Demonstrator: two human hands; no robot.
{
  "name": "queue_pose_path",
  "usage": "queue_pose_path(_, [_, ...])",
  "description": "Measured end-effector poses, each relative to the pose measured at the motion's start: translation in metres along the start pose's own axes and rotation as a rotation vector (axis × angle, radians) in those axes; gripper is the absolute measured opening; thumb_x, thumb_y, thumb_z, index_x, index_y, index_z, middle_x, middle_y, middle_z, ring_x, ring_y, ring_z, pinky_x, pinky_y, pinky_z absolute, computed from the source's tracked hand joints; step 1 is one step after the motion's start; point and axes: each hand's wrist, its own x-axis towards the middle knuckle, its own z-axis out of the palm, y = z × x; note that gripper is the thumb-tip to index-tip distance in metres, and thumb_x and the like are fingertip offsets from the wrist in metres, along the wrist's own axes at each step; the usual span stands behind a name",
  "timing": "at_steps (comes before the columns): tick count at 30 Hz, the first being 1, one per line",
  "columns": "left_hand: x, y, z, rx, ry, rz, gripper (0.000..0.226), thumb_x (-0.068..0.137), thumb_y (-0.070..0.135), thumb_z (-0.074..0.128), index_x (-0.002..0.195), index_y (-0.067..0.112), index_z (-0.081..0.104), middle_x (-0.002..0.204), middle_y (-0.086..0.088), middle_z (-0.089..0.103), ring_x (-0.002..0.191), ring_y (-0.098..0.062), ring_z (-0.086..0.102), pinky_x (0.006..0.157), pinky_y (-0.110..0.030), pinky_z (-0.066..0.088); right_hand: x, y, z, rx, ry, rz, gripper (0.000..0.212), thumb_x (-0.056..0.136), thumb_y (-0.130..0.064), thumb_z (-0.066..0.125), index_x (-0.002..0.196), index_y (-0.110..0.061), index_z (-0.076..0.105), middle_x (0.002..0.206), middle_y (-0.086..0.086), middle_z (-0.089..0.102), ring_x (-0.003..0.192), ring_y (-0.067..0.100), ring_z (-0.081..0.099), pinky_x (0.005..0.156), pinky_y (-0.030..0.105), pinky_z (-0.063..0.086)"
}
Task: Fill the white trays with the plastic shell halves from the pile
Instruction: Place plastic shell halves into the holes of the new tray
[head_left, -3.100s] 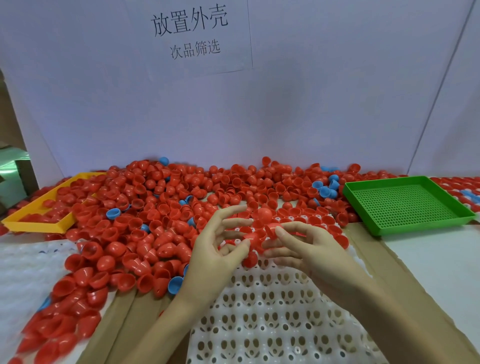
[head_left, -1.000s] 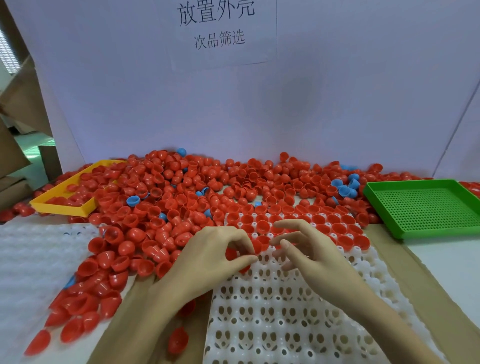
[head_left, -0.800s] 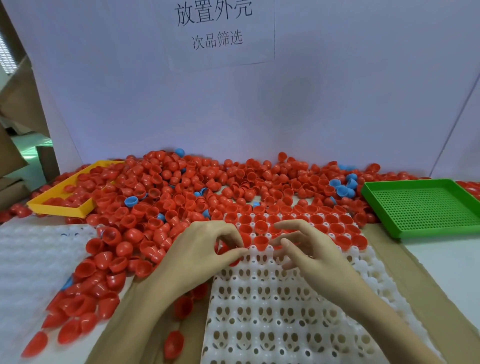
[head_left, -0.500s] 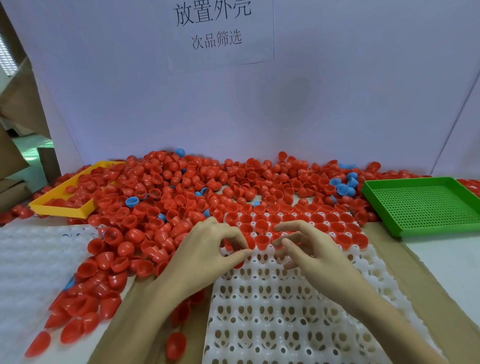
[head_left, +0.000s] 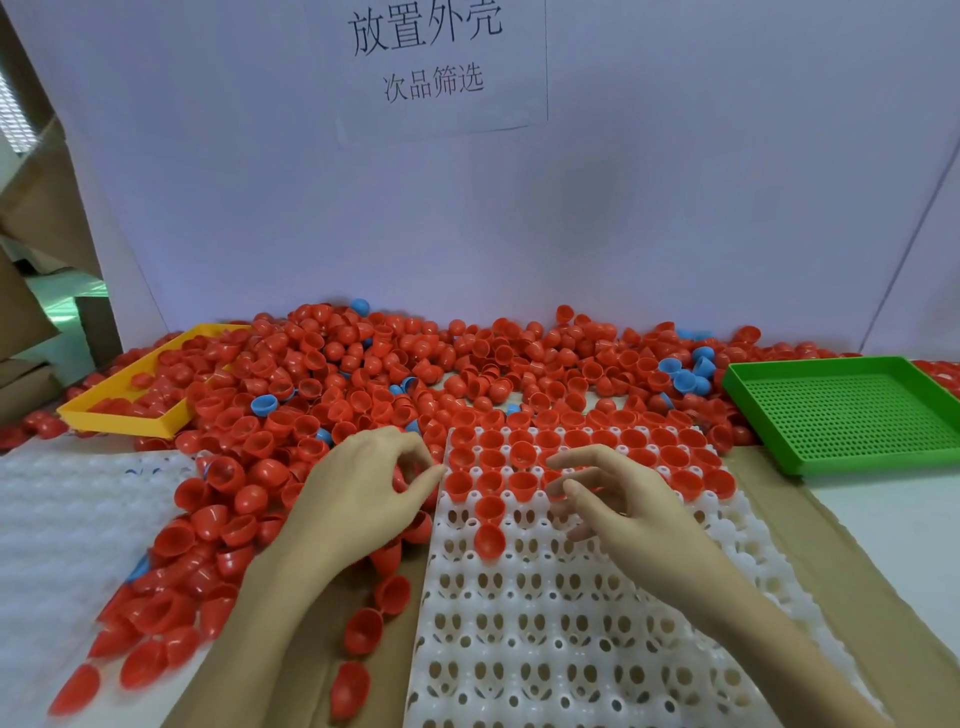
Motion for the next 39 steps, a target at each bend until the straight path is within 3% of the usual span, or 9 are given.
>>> queue_pose_path(4, [0.000,-0.012,-0.006,0.022,-0.231,-0.001,0.006,0.096,0.038,0.070,0.093,0.041,0.066,0.097,0.020,0.055,0.085,0.003,0.055,0.070,-0.016,0.043,0.000,0.001,0.000,-0.020,-0.009,-0.009,0.020,0.105,-0.019,0.058,0.113,-0.031,0.071,0.104,-0.006,0.076,0.093,0.010,0.074,0.082,0.037,0.064])
queue_pose_path(14, [-0.001,-0.016,-0.012,-0.024,-0.402,0.051,0.013,0.093,0.027,0.072,0.093,0.039,0.079,0.100,0.020,0.061,0.095,0.005,0.053,0.077,-0.016,0.046,0.001,-0.001,0.001,-0.011,-0.015,-0.004,0.021,0.105,-0.016,0.058,0.107,-0.027,0.076,0.103,-0.010,0.077,0.095,0.008,0.074,0.083,0.035,0.064])
queue_pose_path(16, [0.000,-0.015,-0.013,-0.032,-0.343,0.066,0.011,0.091,0.027,0.075,0.091,0.037,0.078,0.096,0.019,0.064,0.094,0.005,0.055,0.077,-0.016,0.046,0.001,-0.002,0.000,-0.008,-0.012,-0.007,0.022,0.105,-0.015,0.058,0.106,-0.027,0.076,0.102,-0.009,0.077,0.095,0.007,0.074,0.082,0.035,0.064])
queue_pose_path(20, [0.002,-0.010,-0.014,-0.250,0.015,0.052,0.019,0.089,0.016,0.076,0.086,0.035,0.075,0.093,0.017,0.071,0.089,-0.007,0.066,0.075,-0.017,0.050,0.001,-0.001,0.000,-0.006,-0.014,-0.014,0.023,0.105,-0.014,0.057,0.107,-0.027,0.076,0.102,-0.010,0.078,0.096,0.006,0.074,0.083,0.034,0.064])
queue_pose_path(22, [0.002,-0.002,-0.012,-0.344,0.111,0.062,0.017,0.090,0.018,0.075,0.087,0.034,0.075,0.092,0.019,0.073,0.086,-0.009,0.069,0.073,-0.014,0.050,0.000,0.000,0.000,-0.015,-0.023,-0.020,0.023,0.106,-0.015,0.057,0.108,-0.028,0.075,0.104,-0.010,0.077,0.097,0.006,0.074,0.084,0.035,0.064])
queue_pose_path(29, [-0.004,0.034,0.018,-0.476,0.175,0.102,0.016,0.095,0.019,0.076,0.096,0.035,0.079,0.088,0.022,0.075,0.073,-0.008,0.072,0.065,-0.013,0.051,-0.003,-0.004,0.009,0.003,-0.083,-0.165,0.024,0.102,-0.027,0.065,0.124,-0.036,0.068,0.106,-0.012,0.076,0.098,0.009,0.074,0.079,0.032,0.063])
queue_pose_path(33, [-0.010,0.052,0.030,-0.452,0.233,0.150,0.014,0.099,0.019,0.071,0.101,0.032,0.075,0.084,0.019,0.073,0.069,-0.007,0.071,0.060,-0.018,0.053,-0.008,-0.004,0.017,0.039,-0.128,-0.160,0.046,0.087,-0.048,0.078,0.130,-0.042,0.061,0.103,-0.011,0.073,0.092,0.014,0.074,0.076,0.032,0.064])
queue_pose_path(36, [-0.014,0.057,0.034,-0.377,0.268,0.161,0.010,0.101,0.021,0.065,0.100,0.030,0.069,0.077,0.015,0.069,0.064,-0.010,0.068,0.057,-0.031,0.055,-0.009,-0.003,0.022,0.008,-0.076,-0.172,0.043,0.086,-0.041,0.082,0.125,-0.040,0.063,0.097,-0.008,0.073,0.087,0.015,0.075,0.074,0.032,0.064])
queue_pose_path(39, [-0.013,0.053,0.031,-0.333,0.298,0.111,0.010,0.101,0.022,0.062,0.096,0.030,0.064,0.068,0.012,0.066,0.057,-0.012,0.066,0.053,-0.037,0.055,-0.008,-0.004,0.022,0.057,-0.038,-0.194,0.023,0.094,-0.026,0.077,0.115,-0.030,0.069,0.094,-0.006,0.077,0.082,0.014,0.077,0.072,0.029,0.063])
